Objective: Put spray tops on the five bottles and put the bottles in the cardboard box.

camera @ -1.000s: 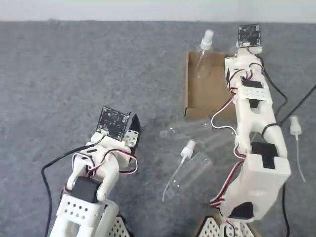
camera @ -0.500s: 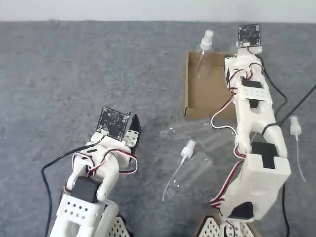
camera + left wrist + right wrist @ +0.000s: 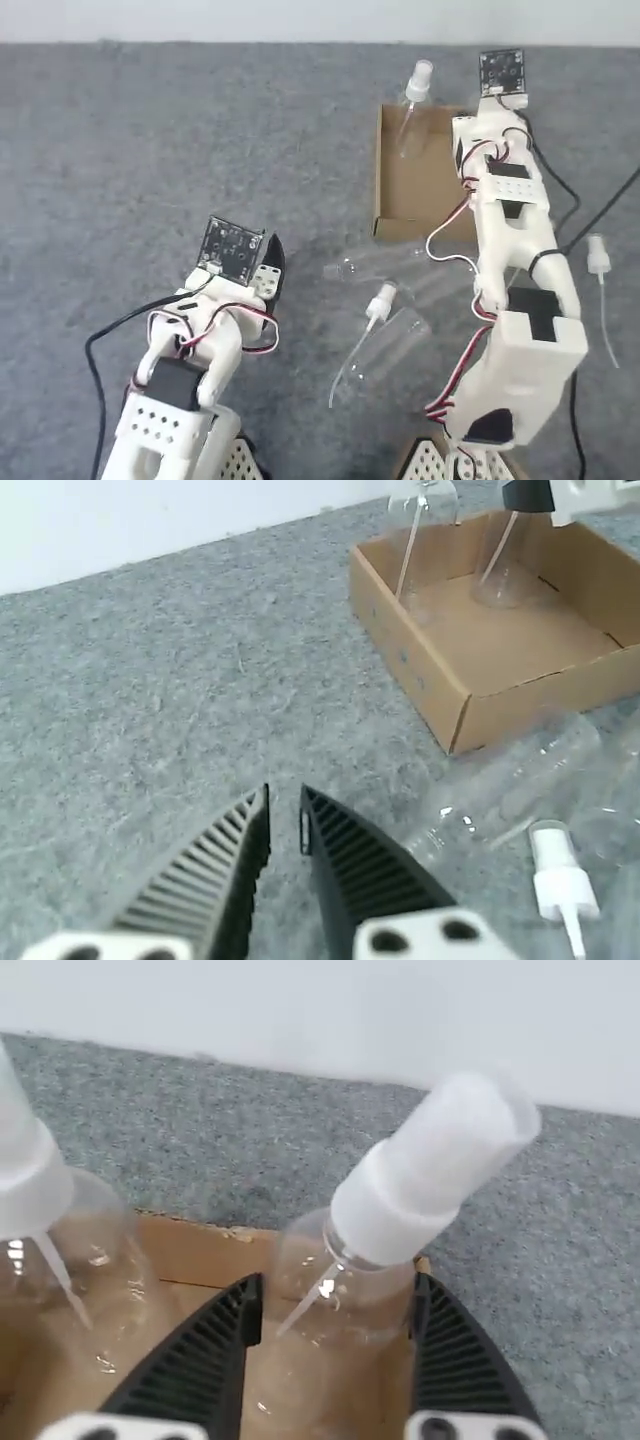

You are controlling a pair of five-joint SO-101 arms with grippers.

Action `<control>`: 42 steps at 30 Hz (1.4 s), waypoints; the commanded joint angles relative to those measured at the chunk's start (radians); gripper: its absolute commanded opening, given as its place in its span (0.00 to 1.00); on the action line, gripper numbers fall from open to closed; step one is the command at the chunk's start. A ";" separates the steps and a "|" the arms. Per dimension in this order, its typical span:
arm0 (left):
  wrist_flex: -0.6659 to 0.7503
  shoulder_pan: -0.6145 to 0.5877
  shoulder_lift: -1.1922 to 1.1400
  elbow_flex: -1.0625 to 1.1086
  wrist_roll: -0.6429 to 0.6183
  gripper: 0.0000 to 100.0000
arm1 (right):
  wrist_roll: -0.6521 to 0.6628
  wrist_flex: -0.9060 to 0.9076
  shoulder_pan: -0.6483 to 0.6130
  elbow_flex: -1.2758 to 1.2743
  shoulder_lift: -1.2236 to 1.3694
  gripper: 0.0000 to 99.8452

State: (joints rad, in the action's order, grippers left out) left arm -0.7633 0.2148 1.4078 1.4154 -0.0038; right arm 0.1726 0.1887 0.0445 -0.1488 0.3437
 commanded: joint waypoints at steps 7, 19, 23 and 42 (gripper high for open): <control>0.028 -0.002 -0.005 -0.012 0.005 0.04 | 0.063 -0.013 -0.019 0.069 -0.030 0.13; 0.026 -0.002 -0.005 -0.012 0.005 0.04 | 0.063 0.024 -0.033 0.080 -0.031 0.25; 0.026 -0.002 -0.005 -0.012 0.005 0.04 | 0.061 0.028 -0.033 0.095 -0.031 0.25; 0.028 -0.002 -0.005 -0.012 0.006 0.04 | 0.054 0.117 -0.035 0.133 -0.139 0.25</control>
State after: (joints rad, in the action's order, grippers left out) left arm -0.7633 0.2148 1.4078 1.4154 -0.0038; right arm 0.2232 0.2777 0.0322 -0.1043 0.3191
